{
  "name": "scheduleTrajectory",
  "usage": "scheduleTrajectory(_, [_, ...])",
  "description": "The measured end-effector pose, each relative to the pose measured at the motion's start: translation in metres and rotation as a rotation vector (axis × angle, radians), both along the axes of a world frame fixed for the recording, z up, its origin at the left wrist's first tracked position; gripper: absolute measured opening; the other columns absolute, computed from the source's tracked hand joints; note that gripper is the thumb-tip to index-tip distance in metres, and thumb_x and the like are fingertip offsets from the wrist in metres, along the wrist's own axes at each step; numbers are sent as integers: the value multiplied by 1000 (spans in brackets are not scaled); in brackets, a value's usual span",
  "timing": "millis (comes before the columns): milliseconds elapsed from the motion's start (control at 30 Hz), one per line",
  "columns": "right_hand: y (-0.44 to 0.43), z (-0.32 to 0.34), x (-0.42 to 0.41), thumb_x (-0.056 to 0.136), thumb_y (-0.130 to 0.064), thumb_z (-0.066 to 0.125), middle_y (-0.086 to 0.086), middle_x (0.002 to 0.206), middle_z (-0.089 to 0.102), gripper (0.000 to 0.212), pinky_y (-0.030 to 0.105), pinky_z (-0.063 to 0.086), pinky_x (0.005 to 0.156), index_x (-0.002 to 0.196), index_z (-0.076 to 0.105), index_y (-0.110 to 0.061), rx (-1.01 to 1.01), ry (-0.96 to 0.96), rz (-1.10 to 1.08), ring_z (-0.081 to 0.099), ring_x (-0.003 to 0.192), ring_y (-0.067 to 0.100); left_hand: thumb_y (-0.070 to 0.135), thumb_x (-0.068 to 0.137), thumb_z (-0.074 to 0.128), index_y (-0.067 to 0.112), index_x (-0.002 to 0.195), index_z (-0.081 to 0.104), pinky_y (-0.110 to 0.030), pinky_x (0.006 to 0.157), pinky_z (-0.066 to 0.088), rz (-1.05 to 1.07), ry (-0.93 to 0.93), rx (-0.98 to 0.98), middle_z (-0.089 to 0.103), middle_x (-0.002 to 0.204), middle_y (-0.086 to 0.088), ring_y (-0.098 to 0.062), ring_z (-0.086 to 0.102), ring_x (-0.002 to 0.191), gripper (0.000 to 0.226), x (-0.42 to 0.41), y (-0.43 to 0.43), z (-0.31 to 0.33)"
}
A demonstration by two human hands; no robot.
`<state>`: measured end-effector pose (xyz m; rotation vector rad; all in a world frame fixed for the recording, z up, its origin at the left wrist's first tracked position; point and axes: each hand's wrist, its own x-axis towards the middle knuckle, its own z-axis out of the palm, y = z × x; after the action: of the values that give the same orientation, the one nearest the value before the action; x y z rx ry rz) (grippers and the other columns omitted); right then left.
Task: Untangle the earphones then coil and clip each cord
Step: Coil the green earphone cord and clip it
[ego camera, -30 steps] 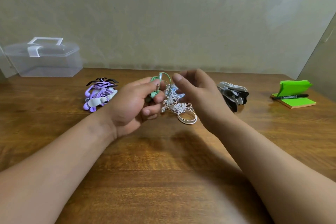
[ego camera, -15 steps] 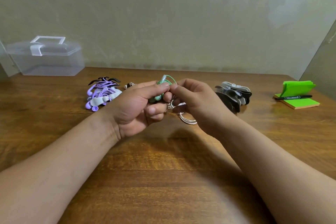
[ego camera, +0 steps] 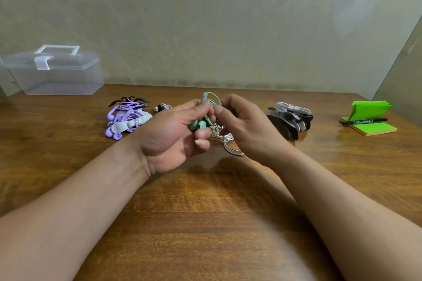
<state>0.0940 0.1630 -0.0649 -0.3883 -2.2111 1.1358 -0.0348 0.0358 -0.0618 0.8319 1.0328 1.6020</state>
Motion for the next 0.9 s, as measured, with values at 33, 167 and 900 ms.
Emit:
scheduleTrajectory(33, [1,0,0,108,-26,57,25,99,66,24,52,54,81,106,65,-2,-6,-5,12,58,80,17,27,98,58,12,95,58,-18,48,32,-17,-28,-4,55,87,0,-9,35,60,15,-2,-1,1])
scheduleTrajectory(167, [2,-1,0,109,-28,55,12,84,62,29,45,50,73,106,64,0,-7,-65,59,55,74,16,28,98,58,12,91,59,-16,42,28,0,-39,-50,53,84,1,-5,30,49,17,-7,-1,1])
scheduleTrajectory(900, [-5,-9,-7,108,-33,56,5,80,65,27,38,55,64,103,59,-7,-172,-138,90,64,68,15,33,107,51,4,94,48,-30,52,30,412,616,-18,45,71,3,-12,40,56,32,-3,15,-22])
